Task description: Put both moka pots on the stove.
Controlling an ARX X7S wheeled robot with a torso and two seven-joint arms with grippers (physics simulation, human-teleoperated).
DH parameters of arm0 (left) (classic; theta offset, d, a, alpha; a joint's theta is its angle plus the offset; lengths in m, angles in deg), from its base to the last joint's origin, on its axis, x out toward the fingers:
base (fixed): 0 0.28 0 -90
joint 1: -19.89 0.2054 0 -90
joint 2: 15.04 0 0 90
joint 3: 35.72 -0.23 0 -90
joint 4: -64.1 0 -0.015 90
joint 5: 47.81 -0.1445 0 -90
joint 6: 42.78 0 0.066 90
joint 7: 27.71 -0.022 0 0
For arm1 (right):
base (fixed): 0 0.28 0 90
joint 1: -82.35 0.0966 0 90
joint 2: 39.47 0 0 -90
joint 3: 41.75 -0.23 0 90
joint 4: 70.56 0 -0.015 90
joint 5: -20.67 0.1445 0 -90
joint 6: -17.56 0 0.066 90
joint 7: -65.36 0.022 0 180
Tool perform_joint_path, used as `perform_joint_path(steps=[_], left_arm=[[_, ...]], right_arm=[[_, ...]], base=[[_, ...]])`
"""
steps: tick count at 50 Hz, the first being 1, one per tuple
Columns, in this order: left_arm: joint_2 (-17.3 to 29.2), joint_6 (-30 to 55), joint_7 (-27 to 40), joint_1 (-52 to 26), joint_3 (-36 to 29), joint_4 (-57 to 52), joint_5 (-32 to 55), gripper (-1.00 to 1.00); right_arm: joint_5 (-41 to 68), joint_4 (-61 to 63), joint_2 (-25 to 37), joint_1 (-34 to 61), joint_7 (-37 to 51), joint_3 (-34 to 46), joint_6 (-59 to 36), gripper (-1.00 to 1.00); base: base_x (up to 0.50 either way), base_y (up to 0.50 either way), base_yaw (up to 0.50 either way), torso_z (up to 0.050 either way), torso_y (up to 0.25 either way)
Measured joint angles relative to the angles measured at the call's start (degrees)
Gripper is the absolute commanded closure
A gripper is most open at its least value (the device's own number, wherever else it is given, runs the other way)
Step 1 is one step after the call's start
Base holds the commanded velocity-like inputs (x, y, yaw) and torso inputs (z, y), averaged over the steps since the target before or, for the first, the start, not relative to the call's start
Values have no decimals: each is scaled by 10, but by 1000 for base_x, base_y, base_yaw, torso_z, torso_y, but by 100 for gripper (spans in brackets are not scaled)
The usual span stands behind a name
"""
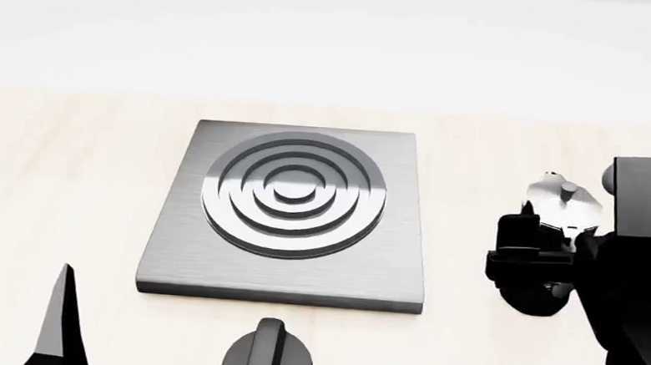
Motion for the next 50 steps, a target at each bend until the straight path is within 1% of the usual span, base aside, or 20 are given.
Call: perform_joint_path(steps=[35,50], left_arm=[[8,-3,10,-4,-3,7,5,-100],[11,-6,13,-4,-5,10,7,-100]], right_arm=[[-28,-170,-18,30,-33,23,79,-100],[-35,-203,-22,28,-38,30,98,-100]], base=[[0,0,0,0,0],[0,0,0,0,0]])
